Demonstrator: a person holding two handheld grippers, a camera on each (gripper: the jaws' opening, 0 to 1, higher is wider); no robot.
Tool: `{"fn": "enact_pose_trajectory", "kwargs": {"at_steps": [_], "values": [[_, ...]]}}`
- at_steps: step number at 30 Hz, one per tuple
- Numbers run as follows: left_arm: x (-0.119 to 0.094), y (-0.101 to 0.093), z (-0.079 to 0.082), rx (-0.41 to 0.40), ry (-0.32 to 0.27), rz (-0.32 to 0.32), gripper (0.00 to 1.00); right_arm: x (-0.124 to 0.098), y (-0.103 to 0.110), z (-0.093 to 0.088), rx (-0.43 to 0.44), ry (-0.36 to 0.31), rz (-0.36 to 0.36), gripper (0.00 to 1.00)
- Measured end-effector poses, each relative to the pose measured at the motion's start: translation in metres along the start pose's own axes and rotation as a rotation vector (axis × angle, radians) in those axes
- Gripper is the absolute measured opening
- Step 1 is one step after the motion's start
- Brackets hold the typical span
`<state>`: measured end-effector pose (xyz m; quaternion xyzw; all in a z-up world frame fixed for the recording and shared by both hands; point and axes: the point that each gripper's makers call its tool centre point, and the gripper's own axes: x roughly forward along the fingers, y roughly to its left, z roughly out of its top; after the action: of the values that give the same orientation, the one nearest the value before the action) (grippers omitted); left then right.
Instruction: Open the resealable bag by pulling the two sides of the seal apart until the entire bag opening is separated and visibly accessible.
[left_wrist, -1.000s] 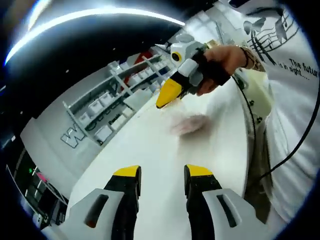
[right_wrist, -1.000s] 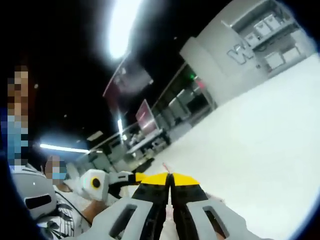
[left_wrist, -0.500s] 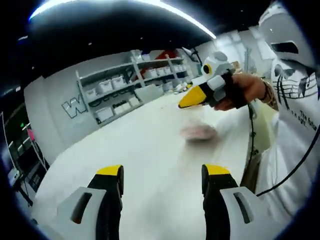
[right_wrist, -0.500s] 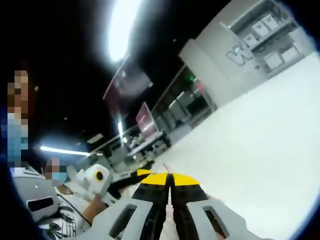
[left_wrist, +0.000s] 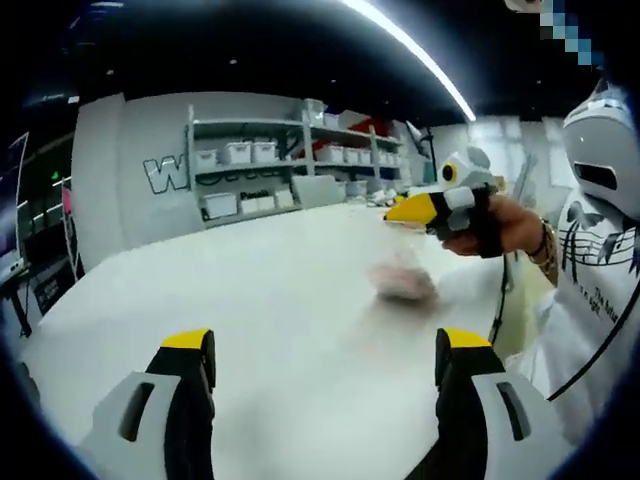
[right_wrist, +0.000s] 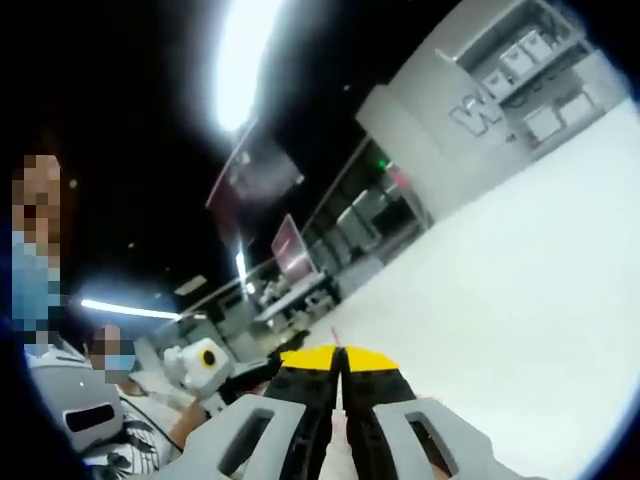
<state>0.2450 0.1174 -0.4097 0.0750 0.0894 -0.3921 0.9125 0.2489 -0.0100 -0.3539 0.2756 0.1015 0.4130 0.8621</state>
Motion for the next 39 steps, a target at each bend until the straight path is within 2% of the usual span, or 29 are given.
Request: {"fn": "enact_pose_trajectory", "kwargs": {"at_steps": [2,8,14,22,28,33,39], "values": [[0.0,-0.002,0.0,-0.04,-0.015,-0.014,0.93,0.0,-0.001,0.002,-0.001,-0.003,-0.001,0.0],[-0.002,-0.003,0.009,-0.228,-0.101,-0.057,0.94,0.002,-0.003,0.003,0.013,-0.006,0.0,0.0],[-0.005,0.006,0.01,-0.214,-0.113,-0.024,0.99,0.003,-0.002,0.007,0.01,-0.01,-0.001,0.0],[-0.006,0.006,0.007,-0.219,-0.096,-0.026,1.0,0.001,-0.004,0.014,0.004,-0.014,-0.01,0.0],[-0.009,0.012,0.008,-0.231,-0.107,-0.006,1.0,0.0,-0.002,0.02,-0.006,-0.018,-0.012,0.0],[-0.01,0.016,-0.001,-0.189,-0.056,0.028,1.0,0.003,-0.001,0.026,-0.012,-0.017,-0.002,0.0],[-0.007,0.004,-0.008,-0.191,-0.018,-0.012,1.0,0.008,0.001,0.03,-0.016,-0.02,0.006,0.0]]}}
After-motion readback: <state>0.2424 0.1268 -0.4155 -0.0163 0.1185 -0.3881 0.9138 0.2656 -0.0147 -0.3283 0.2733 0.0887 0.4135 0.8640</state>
